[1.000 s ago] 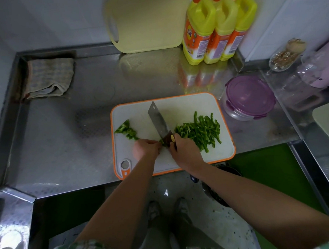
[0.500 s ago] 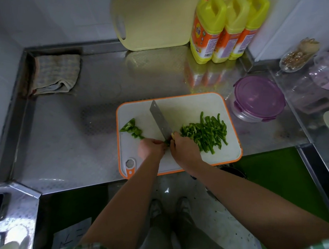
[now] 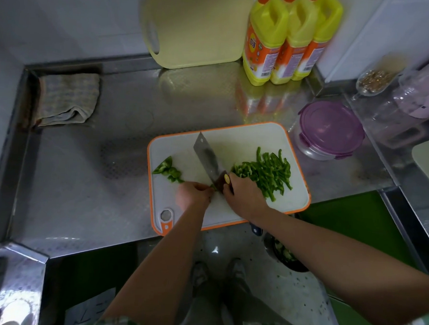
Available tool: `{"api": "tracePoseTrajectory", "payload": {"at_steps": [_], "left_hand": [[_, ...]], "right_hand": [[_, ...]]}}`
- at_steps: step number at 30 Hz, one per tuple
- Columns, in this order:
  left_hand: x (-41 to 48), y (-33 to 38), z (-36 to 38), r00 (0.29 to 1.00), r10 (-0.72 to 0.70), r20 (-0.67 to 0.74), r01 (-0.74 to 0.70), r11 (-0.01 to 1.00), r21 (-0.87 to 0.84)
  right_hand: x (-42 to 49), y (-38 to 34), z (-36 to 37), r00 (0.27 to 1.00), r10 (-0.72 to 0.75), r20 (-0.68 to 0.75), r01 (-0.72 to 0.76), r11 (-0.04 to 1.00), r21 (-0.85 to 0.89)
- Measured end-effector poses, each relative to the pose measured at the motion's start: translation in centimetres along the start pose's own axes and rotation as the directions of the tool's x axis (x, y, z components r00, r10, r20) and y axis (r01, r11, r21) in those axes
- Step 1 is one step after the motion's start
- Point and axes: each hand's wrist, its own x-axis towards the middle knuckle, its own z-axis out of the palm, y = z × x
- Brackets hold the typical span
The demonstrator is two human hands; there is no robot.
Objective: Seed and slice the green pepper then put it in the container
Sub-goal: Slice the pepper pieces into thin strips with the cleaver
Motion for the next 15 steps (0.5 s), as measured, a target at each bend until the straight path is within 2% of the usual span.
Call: {"api": "tracePoseTrajectory", "payload": {"at_steps": [4, 8, 15], "left_hand": [[0.0, 0.0, 0.1, 1.000, -0.005, 0.004, 0.005, 1.000, -0.012], [0.1, 0.2, 0.2, 1.000, -0.013, 0.006, 0.013, 1.000, -0.004], [0.1, 0.1, 0.4, 1.000, -0.020, -0.017, 0.020, 1.000, 0.021]], "right_hand": [[-0.2, -0.1, 0.2, 0.998, 0.031, 0.059, -0.029, 0.999, -0.030], [-0.3, -0.4, 0.4, 0.998, 0.039, 0.046, -0.034, 0.994, -0.101], [0.1, -0.7, 1.7, 0.999, 0.048, 0.003, -0.047, 0.993, -0.107]]}}
